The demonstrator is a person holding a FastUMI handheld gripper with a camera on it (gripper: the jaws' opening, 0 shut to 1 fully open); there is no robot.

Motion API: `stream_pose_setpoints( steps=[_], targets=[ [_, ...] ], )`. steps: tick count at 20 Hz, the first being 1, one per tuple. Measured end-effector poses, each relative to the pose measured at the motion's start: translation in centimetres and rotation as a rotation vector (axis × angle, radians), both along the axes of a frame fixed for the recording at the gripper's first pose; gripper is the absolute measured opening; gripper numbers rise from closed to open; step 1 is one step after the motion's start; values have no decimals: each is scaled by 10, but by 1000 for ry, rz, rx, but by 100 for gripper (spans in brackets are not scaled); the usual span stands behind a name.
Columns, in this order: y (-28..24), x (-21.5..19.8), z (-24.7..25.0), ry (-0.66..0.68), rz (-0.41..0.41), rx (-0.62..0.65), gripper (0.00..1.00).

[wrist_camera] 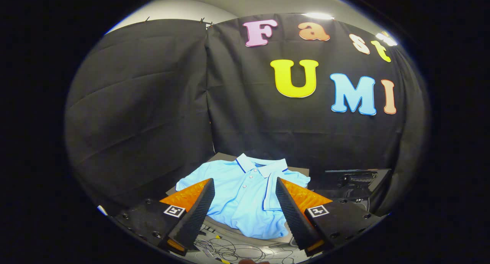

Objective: Put the clothes into the washing machine and then close the washing machine lid.

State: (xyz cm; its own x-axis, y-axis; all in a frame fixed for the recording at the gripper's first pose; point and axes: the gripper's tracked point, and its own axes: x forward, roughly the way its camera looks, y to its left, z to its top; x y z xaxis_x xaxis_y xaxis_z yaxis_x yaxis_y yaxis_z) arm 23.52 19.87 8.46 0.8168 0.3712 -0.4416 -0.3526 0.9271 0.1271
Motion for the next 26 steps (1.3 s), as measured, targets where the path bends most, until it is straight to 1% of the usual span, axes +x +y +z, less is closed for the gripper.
stream_pose_setpoints(
  steps=[4,6,7,9,14,18,21,26],
  targets=[
    [25,25,-27,89,18,-12,99],
    [36,40,-41,121,5,4,97],
    [39,45,-49,139,-20,27,98],
    [46,53,-67,170,-44,49,97],
    [59,62,-107,210,-65,-38,98],
    [64,73,-123,222,-108,-55,98],
    [67,77,-131,234,-108,-78,98],
    [64,75,-149,266,-103,-152,98]
  ],
)
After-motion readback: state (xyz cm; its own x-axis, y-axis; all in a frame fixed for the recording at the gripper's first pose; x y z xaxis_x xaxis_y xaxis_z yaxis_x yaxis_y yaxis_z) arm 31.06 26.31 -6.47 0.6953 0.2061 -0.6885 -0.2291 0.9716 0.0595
